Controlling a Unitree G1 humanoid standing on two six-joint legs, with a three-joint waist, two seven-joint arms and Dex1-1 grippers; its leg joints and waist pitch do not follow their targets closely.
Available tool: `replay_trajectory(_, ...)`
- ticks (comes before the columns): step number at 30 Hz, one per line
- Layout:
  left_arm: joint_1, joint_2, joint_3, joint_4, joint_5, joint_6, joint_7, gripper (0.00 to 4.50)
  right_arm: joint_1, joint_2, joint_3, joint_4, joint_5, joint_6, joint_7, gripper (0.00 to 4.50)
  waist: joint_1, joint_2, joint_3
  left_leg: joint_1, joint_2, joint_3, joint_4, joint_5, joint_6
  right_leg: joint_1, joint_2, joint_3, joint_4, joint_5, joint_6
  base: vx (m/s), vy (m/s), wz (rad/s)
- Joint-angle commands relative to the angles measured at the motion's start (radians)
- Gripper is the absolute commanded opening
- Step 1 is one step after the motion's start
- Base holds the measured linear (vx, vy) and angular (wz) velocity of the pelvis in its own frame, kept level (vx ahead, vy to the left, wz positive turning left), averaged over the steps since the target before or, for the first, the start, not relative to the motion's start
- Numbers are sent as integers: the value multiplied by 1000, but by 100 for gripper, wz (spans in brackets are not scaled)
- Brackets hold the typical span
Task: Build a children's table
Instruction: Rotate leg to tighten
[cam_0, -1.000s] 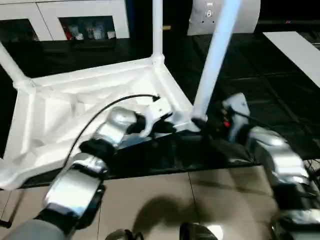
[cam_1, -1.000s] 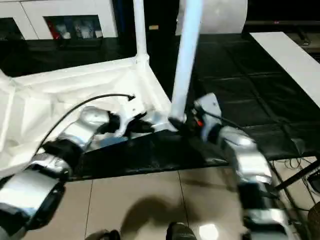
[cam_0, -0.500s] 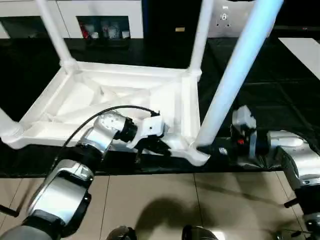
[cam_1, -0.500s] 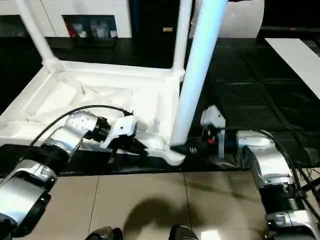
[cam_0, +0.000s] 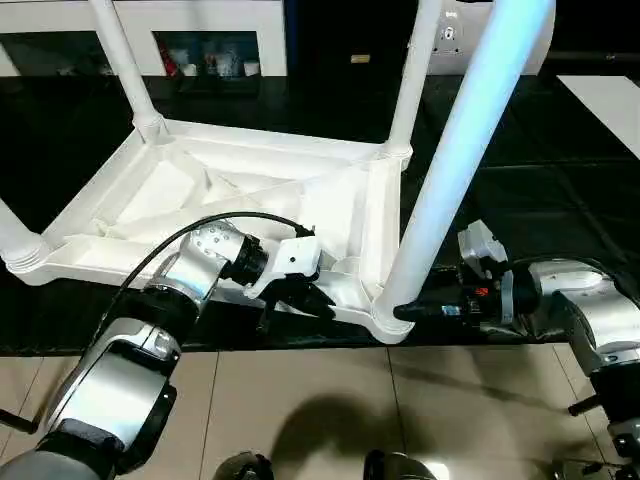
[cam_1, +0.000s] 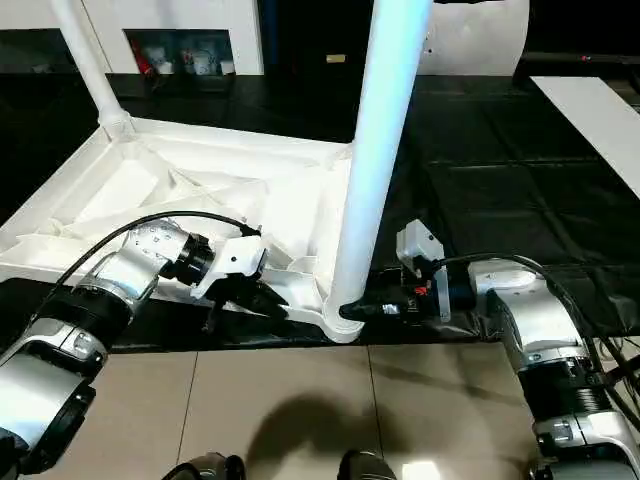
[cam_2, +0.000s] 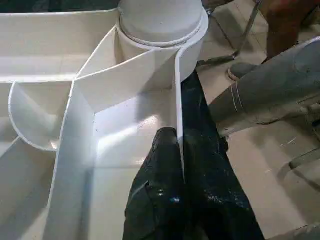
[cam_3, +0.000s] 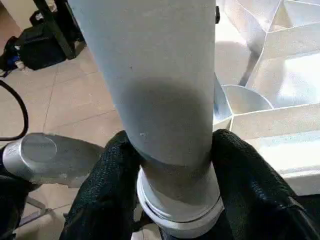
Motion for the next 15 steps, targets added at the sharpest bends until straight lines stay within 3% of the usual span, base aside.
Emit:
replay_trajectory(1,-10,-9,-4,-17,-6,12,7,0,1,3,22,-13,32,20,45,190,-2,-20,-90,20,36,-11,-61,-153,123,67,-43,33,-57,-266,-229,0,0,0)
replay_trajectory(5,-36,-44,22,0,-10,96,91,0,31,28,-5,-75,64,87,-29,190,3,-19,-87,22,36,-11,-61,-162,116,65,-44,33,-62,-298,-222,0,0,0)
replay_trajectory(7,-51,-64,33,7,-11,128,134,0,46,49,-18,-106,55,124,-110,190,2,-20,-85,21,34,-11,-63,-172,109,65,-43,32,-66,-328,-211,0,0,0)
replay_trajectory(9,-72,-101,56,19,-17,175,217,0,60,106,-44,-136,13,176,-288,190,-3,-21,-81,21,31,-15,-65,-194,84,62,-43,30,-73,-397,-181,0,0,0)
replay_trajectory(13,-92,-158,83,34,-25,231,327,0,60,222,-80,-154,-48,240,-541,190,-32,-15,-77,18,22,-23,-70,-244,45,61,-42,23,-87,-489,-137,0,0,0)
replay_trajectory(15,-96,-167,85,40,-23,236,346,0,58,242,-85,-155,-56,249,-576,189,-47,-20,-78,19,18,-23,-68,-261,47,59,-41,22,-94,-505,-127,0,0,0)
